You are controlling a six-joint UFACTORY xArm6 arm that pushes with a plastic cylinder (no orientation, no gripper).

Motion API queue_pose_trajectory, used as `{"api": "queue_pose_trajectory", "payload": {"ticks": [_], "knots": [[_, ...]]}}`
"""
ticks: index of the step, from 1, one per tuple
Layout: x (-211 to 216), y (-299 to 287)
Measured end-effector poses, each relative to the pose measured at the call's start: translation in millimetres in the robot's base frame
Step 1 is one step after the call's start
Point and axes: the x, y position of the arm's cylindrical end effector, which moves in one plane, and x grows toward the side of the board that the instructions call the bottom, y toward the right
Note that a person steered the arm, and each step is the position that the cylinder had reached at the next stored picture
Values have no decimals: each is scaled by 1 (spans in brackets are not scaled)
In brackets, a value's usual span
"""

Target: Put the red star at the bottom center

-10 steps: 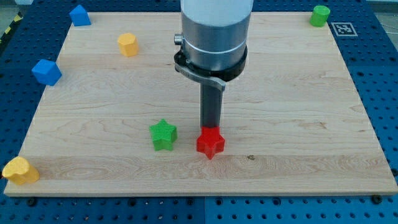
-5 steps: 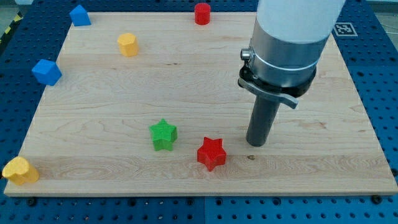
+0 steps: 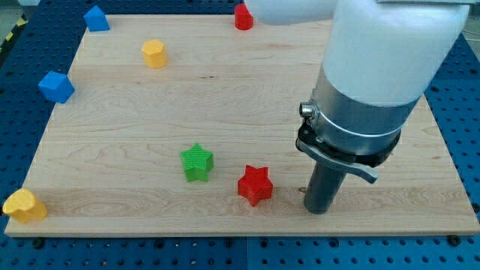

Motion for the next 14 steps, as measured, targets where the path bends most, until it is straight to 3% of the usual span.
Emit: {"api": "queue_pose_trajectory", "payload": {"ticks": [3,5,14], "knots": [[-44,-46],[-74,-47],[-62,-72]]}}
